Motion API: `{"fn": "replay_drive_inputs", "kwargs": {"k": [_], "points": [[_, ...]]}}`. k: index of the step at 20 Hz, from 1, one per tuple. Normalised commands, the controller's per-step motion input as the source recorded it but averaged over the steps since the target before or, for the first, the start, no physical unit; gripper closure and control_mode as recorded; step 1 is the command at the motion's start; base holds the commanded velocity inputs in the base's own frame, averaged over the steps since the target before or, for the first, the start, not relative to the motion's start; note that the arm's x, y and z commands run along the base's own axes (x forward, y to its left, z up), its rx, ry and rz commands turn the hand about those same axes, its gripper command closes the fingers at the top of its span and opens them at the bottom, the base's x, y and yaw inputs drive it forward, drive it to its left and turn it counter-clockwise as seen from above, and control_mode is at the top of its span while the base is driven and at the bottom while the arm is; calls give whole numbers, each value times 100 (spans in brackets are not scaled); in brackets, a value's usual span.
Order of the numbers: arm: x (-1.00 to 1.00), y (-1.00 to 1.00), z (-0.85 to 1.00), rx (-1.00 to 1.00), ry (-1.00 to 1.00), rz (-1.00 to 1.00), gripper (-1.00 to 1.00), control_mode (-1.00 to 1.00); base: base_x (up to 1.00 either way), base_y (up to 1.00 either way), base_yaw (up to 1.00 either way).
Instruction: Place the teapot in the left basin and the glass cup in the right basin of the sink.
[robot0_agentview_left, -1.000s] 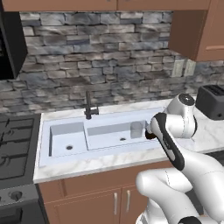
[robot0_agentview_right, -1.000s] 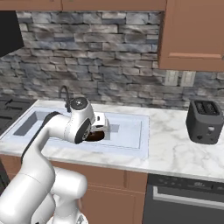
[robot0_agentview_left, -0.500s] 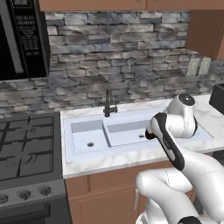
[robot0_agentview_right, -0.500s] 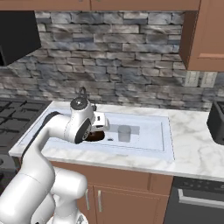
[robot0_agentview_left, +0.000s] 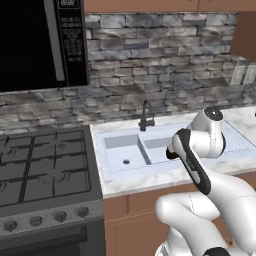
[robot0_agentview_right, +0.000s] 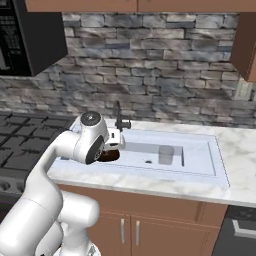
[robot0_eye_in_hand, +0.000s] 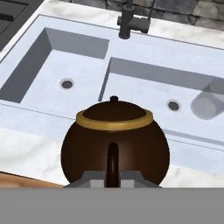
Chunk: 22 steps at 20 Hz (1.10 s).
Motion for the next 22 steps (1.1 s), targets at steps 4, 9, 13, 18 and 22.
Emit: {"fn": "replay_drive_inputs", "kwargs": {"k": [4,9,13,18,22], "points": [[0,0,0,0,0,0,100,100,4,52,0],[0,0,0,0,0,0,100,100,20,44,0],[0,0,0,0,0,0,100,100,34,33,0],[0,0,0,0,0,0,100,100,34,27,1],[0,0,0,0,0,0,100,100,31,9,0]]}}
